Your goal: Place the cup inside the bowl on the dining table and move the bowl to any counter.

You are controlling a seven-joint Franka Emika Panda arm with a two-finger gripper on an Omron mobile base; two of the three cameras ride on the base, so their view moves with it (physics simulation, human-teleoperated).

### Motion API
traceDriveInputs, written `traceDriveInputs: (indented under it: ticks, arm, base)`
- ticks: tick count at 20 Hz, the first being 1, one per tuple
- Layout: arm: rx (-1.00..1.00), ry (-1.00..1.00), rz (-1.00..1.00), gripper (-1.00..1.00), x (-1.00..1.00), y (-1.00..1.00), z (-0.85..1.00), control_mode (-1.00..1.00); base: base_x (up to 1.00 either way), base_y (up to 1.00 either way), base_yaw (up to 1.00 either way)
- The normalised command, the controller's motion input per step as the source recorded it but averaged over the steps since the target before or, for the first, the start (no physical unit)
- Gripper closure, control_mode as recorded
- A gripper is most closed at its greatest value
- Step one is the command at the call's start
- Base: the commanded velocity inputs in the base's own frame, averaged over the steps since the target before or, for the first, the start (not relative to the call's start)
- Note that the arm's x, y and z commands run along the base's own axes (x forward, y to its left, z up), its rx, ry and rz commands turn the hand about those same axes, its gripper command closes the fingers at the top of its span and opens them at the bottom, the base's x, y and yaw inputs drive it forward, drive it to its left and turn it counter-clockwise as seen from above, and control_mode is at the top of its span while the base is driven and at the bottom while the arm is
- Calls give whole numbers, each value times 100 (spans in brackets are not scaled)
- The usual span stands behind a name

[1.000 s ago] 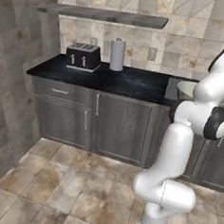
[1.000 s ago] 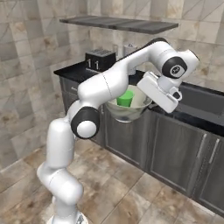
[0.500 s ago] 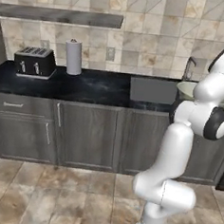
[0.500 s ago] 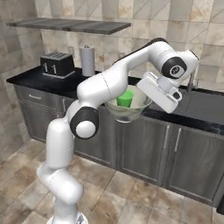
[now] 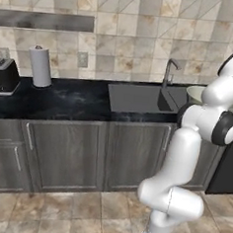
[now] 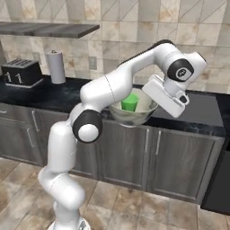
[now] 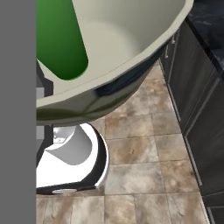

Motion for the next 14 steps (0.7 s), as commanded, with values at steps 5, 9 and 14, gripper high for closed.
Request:
traceDriveInputs:
  ticks: [5,9,14]
  arm:
    - [0,0,0,100,0,0,0,100]
    - [0,0,0,100,0,0,0,100]
    - [0,0,0,100,0,0,0,100]
  base:
    - [15,0,-10]
    - [49,-24,0]
    - [90,-30,0]
